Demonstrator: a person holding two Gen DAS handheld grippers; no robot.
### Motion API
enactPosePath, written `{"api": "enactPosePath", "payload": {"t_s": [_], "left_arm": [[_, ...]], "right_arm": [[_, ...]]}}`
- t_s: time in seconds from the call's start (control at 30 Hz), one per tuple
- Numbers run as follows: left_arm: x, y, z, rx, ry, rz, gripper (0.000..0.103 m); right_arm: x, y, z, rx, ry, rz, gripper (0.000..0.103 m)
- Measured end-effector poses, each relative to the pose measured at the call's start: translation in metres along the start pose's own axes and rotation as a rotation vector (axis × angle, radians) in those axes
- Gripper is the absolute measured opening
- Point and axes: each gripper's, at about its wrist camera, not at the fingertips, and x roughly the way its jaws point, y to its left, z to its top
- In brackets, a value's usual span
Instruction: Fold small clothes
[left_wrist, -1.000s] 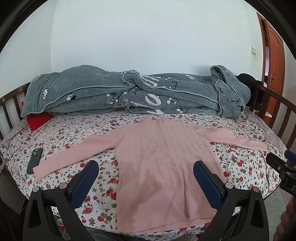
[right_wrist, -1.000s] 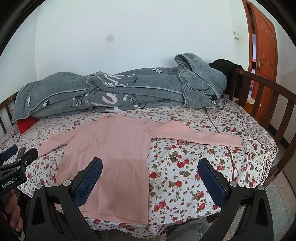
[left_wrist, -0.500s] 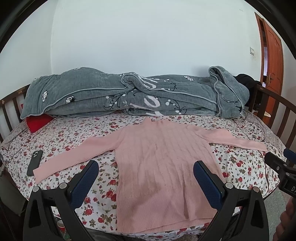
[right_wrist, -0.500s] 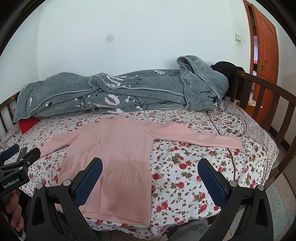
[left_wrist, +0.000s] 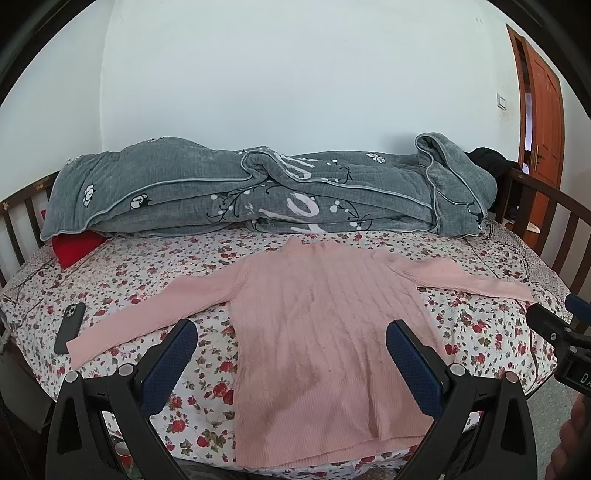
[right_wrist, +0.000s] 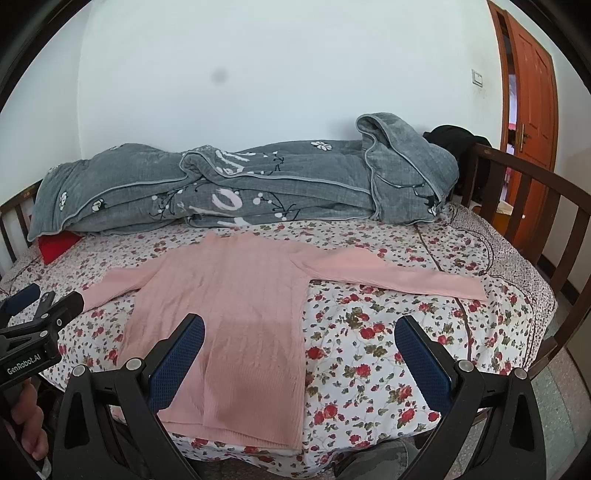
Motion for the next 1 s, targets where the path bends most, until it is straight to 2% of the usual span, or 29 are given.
{"api": "enactPosePath", "payload": {"t_s": [0.27, 0.37, 0.57, 0.63, 0.83, 0.9, 1.0], "left_arm": [[0.008, 0.009, 0.003, 0.005, 0.055, 0.015, 0.103], [0.014, 0.017, 0.0, 0.002, 0.063, -0.014, 0.103], [0.047, 0.066, -0.012, -0.115, 0.06, -0.026, 0.103], [0.066, 0.093, -0.021, -0.151, 0.07, 0.024, 0.103], [0.117, 0.171, -0.054, -0.252, 0.169, 0.104, 0.101], [0.128, 0.19, -0.068, -0.29, 0.217, 0.145, 0.101], [0.139, 0.225, -0.084, -0.326, 0.245, 0.225, 0.101]], "right_arm": [[-0.001, 0.002, 0.001, -0.003, -0.017, 0.008, 0.101], [0.0, 0.002, 0.001, -0.002, -0.028, 0.026, 0.101], [0.011, 0.011, -0.001, -0.026, -0.035, 0.032, 0.101], [0.016, 0.015, -0.004, -0.036, -0.041, 0.019, 0.101], [0.047, 0.039, -0.019, -0.12, -0.045, -0.046, 0.101], [0.06, 0.046, -0.025, -0.142, -0.034, -0.042, 0.101], [0.083, 0.059, -0.036, -0.164, 0.004, -0.021, 0.101]]}}
